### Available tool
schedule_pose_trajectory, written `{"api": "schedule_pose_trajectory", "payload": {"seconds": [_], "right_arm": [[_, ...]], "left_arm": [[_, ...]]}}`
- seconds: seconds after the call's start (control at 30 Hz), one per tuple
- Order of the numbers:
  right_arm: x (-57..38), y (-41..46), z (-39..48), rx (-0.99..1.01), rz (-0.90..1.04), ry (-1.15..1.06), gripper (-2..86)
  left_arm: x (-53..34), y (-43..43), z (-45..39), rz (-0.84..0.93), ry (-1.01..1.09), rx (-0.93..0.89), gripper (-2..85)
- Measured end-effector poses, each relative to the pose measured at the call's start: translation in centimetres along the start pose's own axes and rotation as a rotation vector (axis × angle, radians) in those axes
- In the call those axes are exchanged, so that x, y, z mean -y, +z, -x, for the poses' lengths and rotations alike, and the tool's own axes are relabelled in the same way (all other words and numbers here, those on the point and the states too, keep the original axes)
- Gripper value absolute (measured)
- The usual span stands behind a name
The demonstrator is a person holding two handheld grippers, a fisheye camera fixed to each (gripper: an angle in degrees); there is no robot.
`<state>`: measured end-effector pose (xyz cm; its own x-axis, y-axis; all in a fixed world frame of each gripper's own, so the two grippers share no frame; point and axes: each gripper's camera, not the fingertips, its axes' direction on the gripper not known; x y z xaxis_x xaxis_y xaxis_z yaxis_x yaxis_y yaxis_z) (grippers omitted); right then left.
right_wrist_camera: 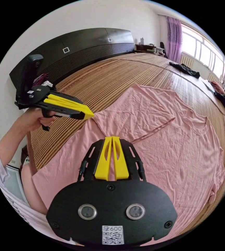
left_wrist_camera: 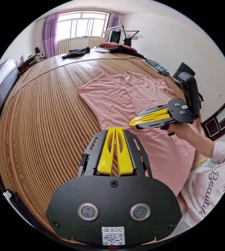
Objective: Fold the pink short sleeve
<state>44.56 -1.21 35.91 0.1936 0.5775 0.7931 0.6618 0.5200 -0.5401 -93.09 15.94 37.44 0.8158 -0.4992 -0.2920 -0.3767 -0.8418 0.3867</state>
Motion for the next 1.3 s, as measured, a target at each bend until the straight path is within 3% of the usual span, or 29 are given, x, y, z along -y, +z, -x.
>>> {"api": "schedule_pose_trajectory", "payload": {"seconds": [0.23,0.33,0.5,0.63,0.8,1.07,1.3], "right_arm": [[1.2,-2.3,-3.1,0.062,-0.008,0.059,-0.9],[1.7,-3.6,-3.5,0.048,-0.014,0.049,-0.9],[1.6,-6.6,-7.3,0.177,-0.008,0.097,-0.9],[0.7,-9.8,-11.5,0.262,0.002,0.247,-0.9],[5.1,-13.2,-12.4,0.346,-0.109,0.236,-0.9],[13.3,-8.7,-16.4,0.453,0.143,0.212,-0.8],[12.9,-11.2,-22.5,0.563,0.106,0.379,-0.9]], "left_arm": [[1.0,0.4,1.4,-0.101,-0.064,-0.182,0.6],[2.6,3.7,0.4,0.063,-0.045,0.0,0.6],[1.7,4.7,0.7,0.064,-0.053,-0.005,0.6],[0.6,5.3,-3.1,0.06,0.041,0.154,0.6],[-1.1,5.5,-1.5,0.05,-0.018,0.098,0.6],[-5.3,6.6,-2.8,0.04,0.024,0.175,0.6],[-9.0,6.9,-2.9,0.048,0.052,0.195,0.5]]}}
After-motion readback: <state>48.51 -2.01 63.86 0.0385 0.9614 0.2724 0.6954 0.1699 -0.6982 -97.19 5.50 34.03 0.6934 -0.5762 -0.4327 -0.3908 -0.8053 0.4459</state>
